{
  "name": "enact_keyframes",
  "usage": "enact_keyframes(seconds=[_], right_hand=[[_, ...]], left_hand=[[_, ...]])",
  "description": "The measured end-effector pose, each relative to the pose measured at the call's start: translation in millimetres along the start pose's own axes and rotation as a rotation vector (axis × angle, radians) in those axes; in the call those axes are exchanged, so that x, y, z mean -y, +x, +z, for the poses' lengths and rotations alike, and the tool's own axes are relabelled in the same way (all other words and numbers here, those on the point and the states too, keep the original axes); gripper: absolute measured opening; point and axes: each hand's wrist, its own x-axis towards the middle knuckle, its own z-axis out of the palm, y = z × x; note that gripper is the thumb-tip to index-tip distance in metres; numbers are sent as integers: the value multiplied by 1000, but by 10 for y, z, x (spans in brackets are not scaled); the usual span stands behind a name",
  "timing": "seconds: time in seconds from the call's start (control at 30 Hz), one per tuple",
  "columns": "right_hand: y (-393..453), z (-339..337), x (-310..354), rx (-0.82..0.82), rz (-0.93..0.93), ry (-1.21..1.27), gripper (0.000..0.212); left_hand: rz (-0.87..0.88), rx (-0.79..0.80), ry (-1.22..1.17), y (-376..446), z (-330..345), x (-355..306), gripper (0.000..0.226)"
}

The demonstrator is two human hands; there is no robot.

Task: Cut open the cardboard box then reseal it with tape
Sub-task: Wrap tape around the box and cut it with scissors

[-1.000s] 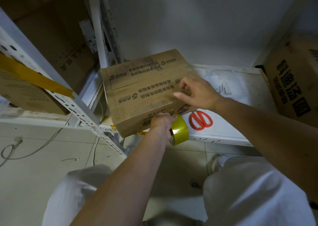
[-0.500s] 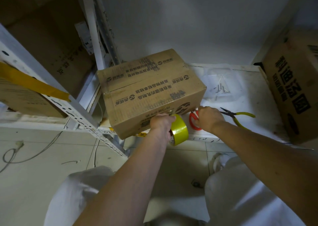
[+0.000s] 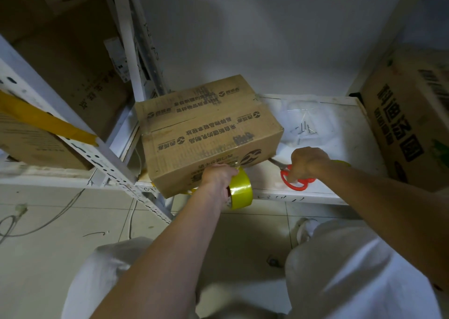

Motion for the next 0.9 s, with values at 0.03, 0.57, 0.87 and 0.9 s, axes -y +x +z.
enact_keyframes(seconds=[0.03,0.57,0.87,0.9], right_hand=[[-13,-20,-27,21,2,-22,28],[-321,-416,-10,456,-277,312,25],[-292,-359,216,466,-390,419,26],[-275,-344,241,457,-399,417,25]], left_hand=[[-4,8,25,-23,-32,-3,14],[67,96,211,-237,-608,-21,35],[13,195,61,-137,-667,62,20],[9,208,55,-122,-677,67,19]])
